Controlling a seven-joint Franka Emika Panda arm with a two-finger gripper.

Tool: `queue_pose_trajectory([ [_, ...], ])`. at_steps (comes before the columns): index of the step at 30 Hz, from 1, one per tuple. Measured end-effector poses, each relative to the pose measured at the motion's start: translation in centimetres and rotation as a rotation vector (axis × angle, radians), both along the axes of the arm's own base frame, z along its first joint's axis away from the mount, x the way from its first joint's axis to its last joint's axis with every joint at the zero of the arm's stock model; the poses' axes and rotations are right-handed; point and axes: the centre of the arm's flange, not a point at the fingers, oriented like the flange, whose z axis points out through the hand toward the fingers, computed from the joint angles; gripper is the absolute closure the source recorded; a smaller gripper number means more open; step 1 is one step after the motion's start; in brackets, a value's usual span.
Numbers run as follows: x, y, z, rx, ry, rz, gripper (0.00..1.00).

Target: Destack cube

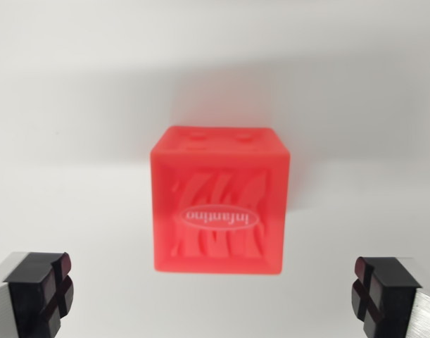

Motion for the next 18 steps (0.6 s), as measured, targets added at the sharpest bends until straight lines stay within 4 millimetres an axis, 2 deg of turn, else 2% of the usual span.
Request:
queue_pose_trajectory([
  [18, -0.1, 0.0, 7.7, -0.002, 0.000, 0.001, 0.00],
])
